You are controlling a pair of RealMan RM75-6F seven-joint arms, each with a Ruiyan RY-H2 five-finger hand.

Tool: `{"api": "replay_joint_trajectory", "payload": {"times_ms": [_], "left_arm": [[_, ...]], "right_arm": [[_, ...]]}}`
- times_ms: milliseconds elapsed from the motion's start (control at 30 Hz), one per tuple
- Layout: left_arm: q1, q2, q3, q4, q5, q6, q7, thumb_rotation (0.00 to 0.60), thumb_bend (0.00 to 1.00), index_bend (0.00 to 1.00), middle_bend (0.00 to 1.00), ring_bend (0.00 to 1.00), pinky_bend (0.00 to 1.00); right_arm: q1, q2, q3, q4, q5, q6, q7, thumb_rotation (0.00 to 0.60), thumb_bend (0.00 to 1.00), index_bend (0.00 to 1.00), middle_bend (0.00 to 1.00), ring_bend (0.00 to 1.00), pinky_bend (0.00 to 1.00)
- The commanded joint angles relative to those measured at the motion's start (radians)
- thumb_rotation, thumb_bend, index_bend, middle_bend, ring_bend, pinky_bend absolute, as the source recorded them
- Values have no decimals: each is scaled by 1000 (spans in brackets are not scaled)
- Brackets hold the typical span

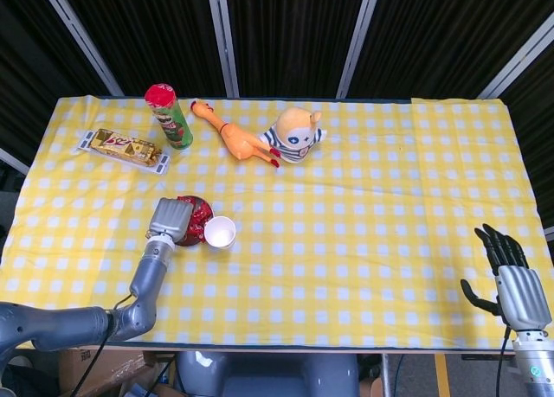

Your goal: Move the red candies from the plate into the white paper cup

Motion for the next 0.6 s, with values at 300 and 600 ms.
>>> {"api": "replay_joint_trajectory", "payload": {"times_ms": [300,600], "left_arm": [[-3,58,-24,-51,14,15,-6,600,463,521,605,881,886],[-20,158,-60,-163,20,45,7,600,463,521,603,880,885]], "right_arm": [[-1,-1,4,1,0,5,0,600,408,0,0,0,0],[-1,-3,4,2,-3,6,-5,600,409,0,0,0,0]]}}
